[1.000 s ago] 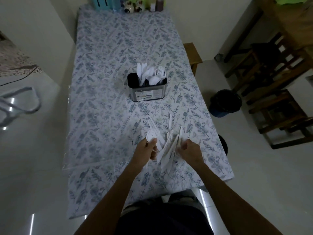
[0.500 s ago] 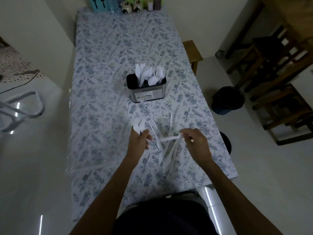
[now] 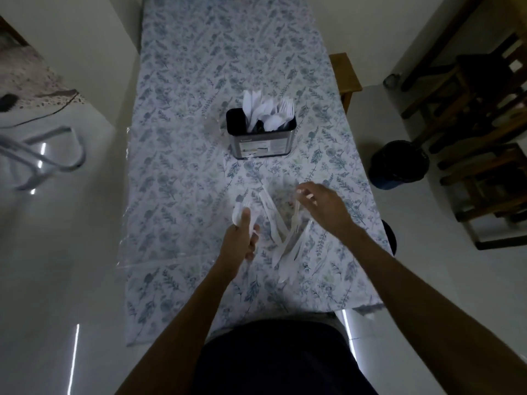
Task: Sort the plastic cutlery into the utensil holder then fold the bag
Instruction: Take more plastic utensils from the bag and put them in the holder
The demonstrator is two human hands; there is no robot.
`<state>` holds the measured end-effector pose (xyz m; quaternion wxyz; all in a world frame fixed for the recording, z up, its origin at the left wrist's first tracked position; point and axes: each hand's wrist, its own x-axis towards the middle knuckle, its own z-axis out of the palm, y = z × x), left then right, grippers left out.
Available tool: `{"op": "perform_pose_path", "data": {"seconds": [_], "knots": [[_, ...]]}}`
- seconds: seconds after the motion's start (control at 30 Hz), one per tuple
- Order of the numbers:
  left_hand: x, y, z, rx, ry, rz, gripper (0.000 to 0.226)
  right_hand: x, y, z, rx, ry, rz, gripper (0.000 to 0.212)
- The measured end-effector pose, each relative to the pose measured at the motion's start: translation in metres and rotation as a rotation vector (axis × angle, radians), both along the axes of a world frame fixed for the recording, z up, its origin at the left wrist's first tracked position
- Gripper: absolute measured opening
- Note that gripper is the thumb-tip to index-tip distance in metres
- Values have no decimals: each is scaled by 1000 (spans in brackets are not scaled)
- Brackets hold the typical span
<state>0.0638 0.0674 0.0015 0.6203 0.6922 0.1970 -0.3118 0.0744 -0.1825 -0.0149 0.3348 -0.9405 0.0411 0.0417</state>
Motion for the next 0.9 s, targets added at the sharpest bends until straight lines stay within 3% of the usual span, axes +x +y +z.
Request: {"op": "perform_pose_path", "data": {"seconds": [0.07, 0.13, 0.4, 0.5, 0.57, 0.73, 0.9], "knots": [[0, 12, -1, 28, -53, 3, 49, 14, -19, -31, -336, 30, 134, 35], [0, 20, 0, 35, -85, -11, 35, 24, -24, -48, -490, 97, 277, 39], [9, 18, -7, 47, -95, 17, 33, 12, -44, -27, -608, 14, 470, 20], [12, 14, -10, 20, -82, 11, 34, 6, -46, -4, -621, 108, 358, 17], [15, 9, -10, -27, -52, 50, 31, -2, -44, 13, -501, 149, 173, 16], [14, -14, -3, -117, -40, 66, 46, -42, 26, 49, 320, 256, -61, 15], [9, -26, -4, -51, -14, 40, 99, -64, 96, 43, 460, 43, -133, 13]]}}
